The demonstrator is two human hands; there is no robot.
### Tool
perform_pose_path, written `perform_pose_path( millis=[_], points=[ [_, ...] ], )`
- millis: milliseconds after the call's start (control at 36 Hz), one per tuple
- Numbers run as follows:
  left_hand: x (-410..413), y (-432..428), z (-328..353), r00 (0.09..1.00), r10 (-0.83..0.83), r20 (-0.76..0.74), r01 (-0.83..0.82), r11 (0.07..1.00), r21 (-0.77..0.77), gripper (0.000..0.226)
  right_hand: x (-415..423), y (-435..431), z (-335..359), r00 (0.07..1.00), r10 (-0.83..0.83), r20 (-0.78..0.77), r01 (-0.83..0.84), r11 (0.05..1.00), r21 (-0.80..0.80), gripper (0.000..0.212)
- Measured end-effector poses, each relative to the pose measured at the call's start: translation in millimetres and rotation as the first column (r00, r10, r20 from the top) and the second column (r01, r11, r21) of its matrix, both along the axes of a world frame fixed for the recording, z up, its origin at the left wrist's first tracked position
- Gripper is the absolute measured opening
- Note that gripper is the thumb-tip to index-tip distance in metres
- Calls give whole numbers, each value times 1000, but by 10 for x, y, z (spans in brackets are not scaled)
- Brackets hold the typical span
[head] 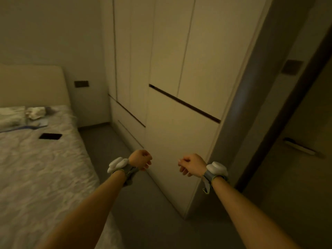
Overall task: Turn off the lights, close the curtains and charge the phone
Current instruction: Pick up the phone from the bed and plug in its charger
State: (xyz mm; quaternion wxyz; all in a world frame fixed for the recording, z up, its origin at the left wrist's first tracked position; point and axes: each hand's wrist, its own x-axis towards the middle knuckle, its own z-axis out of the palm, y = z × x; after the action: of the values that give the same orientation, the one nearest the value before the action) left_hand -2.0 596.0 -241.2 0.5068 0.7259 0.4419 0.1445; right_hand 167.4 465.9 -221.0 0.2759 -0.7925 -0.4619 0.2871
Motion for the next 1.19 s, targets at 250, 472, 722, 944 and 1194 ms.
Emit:
perform_pose_path(
  millis=[250, 472, 722, 944, 1194],
  points=[
    [373, 1380, -292, 971, 237, 20, -237, 971, -19, 12, 577, 1576, -230, 979, 203, -18, -203, 979, -25, 24],
    [546, 2557, -249, 921, 390, 6, -390, 921, -1, 10, 971, 3056, -156, 958, 286, -29, -286, 958, -14, 27],
    [578, 3746, -324, 837, 537, -102, -539, 842, 9, 27, 1003, 4679, -288, 890, 449, -84, -452, 892, -17, 32],
    [410, 5204, -268, 729, 673, -125, -681, 731, -33, 12, 864, 6587, -336, 783, 617, -77, -619, 785, -1, 32],
    [-135, 6426, -261, 557, 821, -128, -831, 547, -107, 9, 380, 8389, -368, 683, 725, -88, -729, 684, -16, 34]
  ],
)
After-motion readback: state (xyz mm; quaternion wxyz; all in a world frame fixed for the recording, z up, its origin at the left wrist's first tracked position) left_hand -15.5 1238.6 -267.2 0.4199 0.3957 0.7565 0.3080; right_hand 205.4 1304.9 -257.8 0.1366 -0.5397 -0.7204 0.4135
